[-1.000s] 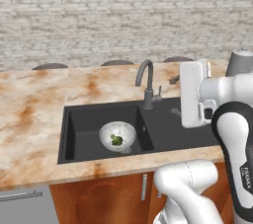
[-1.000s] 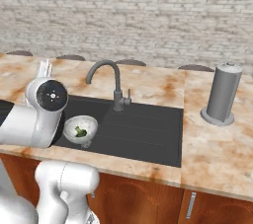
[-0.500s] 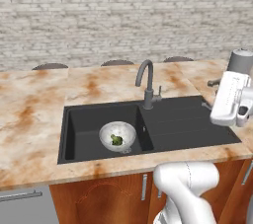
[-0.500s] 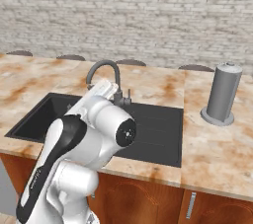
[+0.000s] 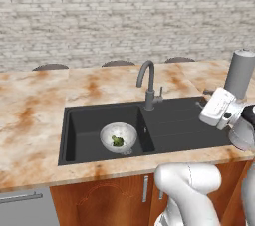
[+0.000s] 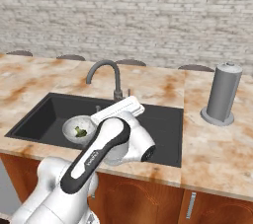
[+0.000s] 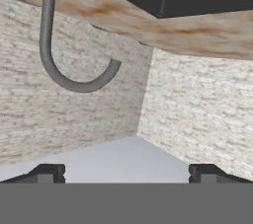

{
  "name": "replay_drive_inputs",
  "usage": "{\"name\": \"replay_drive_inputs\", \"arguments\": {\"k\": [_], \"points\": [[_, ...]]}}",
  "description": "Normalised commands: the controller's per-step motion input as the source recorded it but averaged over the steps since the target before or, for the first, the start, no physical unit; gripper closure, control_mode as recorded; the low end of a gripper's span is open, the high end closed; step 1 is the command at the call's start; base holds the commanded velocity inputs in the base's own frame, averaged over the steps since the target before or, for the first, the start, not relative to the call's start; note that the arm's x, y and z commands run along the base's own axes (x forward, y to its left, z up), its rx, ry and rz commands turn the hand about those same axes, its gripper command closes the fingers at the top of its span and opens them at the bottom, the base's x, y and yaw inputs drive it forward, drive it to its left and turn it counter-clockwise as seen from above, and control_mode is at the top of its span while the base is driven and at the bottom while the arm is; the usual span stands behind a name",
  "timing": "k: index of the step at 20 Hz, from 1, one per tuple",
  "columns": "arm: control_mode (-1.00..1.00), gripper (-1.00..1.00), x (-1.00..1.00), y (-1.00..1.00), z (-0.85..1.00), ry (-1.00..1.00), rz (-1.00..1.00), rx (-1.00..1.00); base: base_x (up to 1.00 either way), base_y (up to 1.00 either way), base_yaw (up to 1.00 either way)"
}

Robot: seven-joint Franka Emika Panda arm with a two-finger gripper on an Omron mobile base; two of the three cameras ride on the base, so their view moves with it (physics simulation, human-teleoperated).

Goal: Pick the broccoli from the cabinet and place it in the bowl. Then pick the bowl and place it in the sink. Then turn on the sink facuet.

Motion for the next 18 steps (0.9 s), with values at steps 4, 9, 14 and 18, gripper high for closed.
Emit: {"name": "replay_drive_inputs", "arguments": {"k": [4,9,14,18], "points": [[-1.00,-1.00,0.99,0.01,-0.40,0.00,-0.09,0.08,0.00,0.00,0.00],[-1.00,-1.00,0.74,0.00,-0.22,0.01,-0.13,0.00,0.00,0.00,0.00],[-1.00,-1.00,0.57,-0.01,-0.29,0.00,-0.06,0.00,0.00,0.00,0.00],[-1.00,-1.00,0.61,-0.08,-0.25,0.00,0.00,0.00,0.00,0.00,0.00]]}}
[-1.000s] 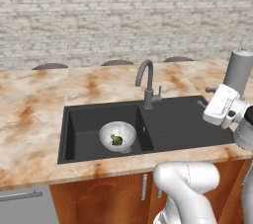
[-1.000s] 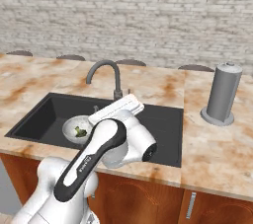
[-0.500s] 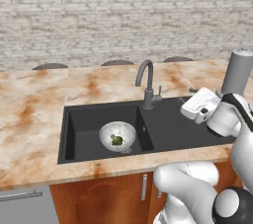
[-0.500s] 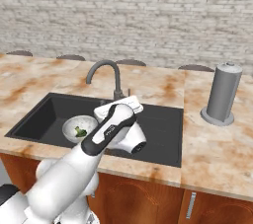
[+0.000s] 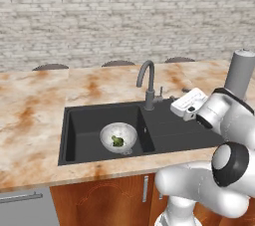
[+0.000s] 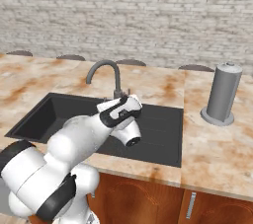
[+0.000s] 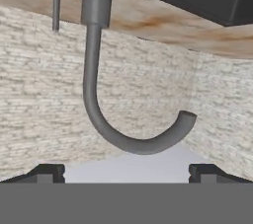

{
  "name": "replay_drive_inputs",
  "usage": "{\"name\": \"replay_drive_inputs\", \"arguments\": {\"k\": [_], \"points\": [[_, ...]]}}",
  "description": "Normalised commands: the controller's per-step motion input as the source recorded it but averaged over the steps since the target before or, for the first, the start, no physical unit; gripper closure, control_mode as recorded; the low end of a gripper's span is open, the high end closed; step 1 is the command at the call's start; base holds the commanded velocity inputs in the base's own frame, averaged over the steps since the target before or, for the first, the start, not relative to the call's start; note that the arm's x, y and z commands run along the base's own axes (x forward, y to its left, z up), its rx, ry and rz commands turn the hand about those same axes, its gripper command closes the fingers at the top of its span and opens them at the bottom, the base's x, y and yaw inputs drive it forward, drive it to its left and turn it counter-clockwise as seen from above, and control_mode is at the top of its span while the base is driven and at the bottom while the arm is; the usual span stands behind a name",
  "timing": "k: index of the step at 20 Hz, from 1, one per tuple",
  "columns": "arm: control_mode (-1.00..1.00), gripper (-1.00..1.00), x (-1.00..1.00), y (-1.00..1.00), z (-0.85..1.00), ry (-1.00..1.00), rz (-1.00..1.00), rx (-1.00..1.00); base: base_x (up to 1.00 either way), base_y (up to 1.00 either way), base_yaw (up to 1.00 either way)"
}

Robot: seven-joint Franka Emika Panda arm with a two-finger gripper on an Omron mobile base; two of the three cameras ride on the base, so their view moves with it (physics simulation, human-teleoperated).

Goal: Pick the broccoli from the cabinet and place it in the bowl. Then pick the bowl and place it in the sink. Then turn on the sink facuet.

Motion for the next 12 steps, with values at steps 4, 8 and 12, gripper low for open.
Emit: {"name": "replay_drive_inputs", "arguments": {"k": [4,8,12], "points": [[-1.00,-1.00,0.51,-0.12,-0.23,0.00,0.00,0.00,0.00,0.00,0.00],[-1.00,-1.00,0.37,-0.21,-0.32,0.00,0.00,0.00,0.00,0.00,0.00],[-1.00,-1.00,0.54,-0.20,-0.19,0.00,-0.01,0.00,0.00,0.00,0.00]]}}
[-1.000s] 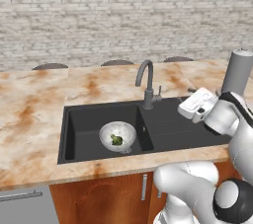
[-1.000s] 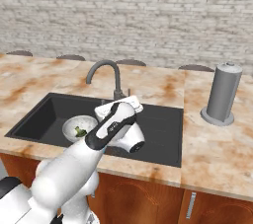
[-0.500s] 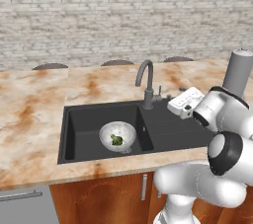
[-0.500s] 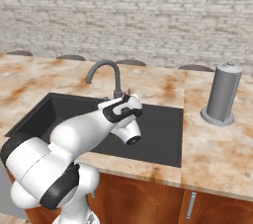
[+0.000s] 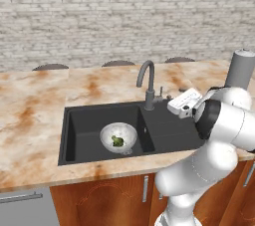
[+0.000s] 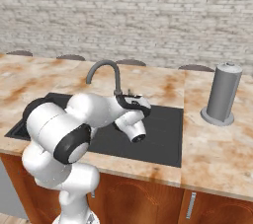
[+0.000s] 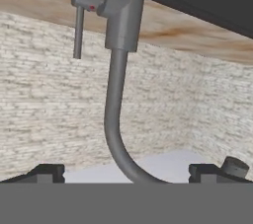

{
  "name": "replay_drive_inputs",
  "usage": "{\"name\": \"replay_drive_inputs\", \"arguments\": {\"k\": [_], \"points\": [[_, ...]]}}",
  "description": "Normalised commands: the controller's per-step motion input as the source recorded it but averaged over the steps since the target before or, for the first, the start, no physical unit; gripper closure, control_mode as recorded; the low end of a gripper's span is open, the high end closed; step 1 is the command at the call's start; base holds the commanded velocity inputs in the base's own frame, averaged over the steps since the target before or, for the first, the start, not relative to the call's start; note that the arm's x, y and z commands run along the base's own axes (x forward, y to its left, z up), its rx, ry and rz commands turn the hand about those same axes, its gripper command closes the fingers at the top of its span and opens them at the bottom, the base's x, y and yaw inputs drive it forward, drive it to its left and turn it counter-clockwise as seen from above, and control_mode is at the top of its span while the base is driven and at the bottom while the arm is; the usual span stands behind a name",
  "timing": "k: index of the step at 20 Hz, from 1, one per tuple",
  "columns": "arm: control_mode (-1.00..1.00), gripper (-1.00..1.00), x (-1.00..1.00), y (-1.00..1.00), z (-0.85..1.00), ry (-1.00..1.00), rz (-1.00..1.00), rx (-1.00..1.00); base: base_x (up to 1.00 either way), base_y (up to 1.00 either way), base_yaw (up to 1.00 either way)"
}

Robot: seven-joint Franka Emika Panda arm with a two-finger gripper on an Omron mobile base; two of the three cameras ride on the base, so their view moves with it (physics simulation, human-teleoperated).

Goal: Pick the broccoli from the cabinet and place it in the bowl. Then pick the bowl and place it in the sink. Then turn on the sink facuet.

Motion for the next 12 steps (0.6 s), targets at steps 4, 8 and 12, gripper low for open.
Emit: {"name": "replay_drive_inputs", "arguments": {"k": [4,8,12], "points": [[-1.00,-1.00,0.59,-0.06,-0.13,0.01,-0.03,0.00,0.00,0.00,0.00],[-1.00,-1.00,0.42,0.00,-0.11,0.04,-0.04,0.00,0.00,0.00,0.00],[-1.00,-1.00,0.44,0.00,-0.18,0.10,-0.04,0.00,0.00,0.00,0.00]]}}
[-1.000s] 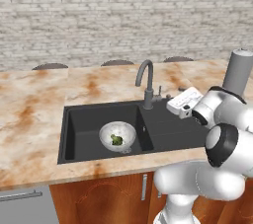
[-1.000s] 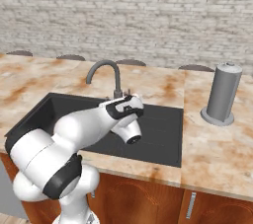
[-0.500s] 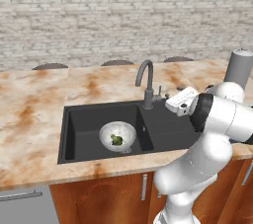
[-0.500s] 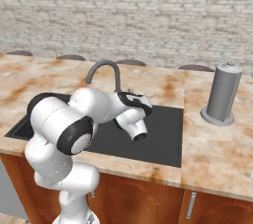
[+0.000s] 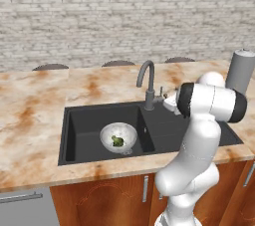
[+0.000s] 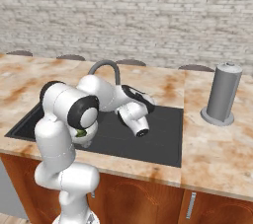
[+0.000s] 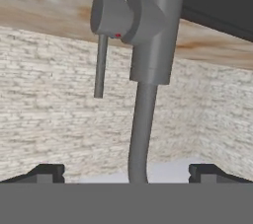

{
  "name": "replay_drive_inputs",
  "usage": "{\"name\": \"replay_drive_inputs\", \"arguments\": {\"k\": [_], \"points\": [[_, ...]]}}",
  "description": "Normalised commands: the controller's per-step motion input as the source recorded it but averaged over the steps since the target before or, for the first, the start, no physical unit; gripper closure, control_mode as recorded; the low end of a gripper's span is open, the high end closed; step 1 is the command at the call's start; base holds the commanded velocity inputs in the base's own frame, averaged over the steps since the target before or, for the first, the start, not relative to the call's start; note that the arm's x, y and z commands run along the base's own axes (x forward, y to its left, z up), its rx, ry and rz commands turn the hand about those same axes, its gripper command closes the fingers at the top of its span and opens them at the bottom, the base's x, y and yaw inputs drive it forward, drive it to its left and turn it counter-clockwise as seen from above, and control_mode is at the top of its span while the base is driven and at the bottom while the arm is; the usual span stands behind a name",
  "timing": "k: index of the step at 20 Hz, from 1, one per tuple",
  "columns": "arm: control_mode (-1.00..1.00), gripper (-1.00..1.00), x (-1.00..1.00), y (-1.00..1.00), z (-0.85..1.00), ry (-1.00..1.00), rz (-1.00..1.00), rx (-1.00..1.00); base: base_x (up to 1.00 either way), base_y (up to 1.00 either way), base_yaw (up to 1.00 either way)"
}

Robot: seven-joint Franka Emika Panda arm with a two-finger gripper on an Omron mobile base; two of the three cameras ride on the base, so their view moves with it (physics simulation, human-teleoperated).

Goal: Pick the broccoli from the cabinet and place it in the bowl. Then pick the bowl and place it in the sink. Then turn on the sink facuet.

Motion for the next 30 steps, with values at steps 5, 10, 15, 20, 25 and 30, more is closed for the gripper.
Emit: {"name": "replay_drive_inputs", "arguments": {"k": [5,10,15,20,25,30], "points": [[-1.00,-1.00,0.52,0.00,-0.10,0.15,-0.06,0.00,0.00,0.00,0.00],[-1.00,-1.00,0.53,0.00,0.00,0.15,-0.07,0.00,0.00,0.00,0.00],[-1.00,-1.00,0.51,0.00,-0.03,0.14,-0.05,0.00,0.00,0.00,0.00],[-1.00,-1.00,0.43,0.00,-0.23,0.12,-0.02,0.00,0.00,0.00,0.00],[-1.00,1.00,0.27,-0.03,-0.29,0.09,0.00,0.00,0.00,0.00,0.00],[-1.00,1.00,0.20,-0.17,-0.14,0.06,0.00,0.00,0.00,0.00,0.00]]}}
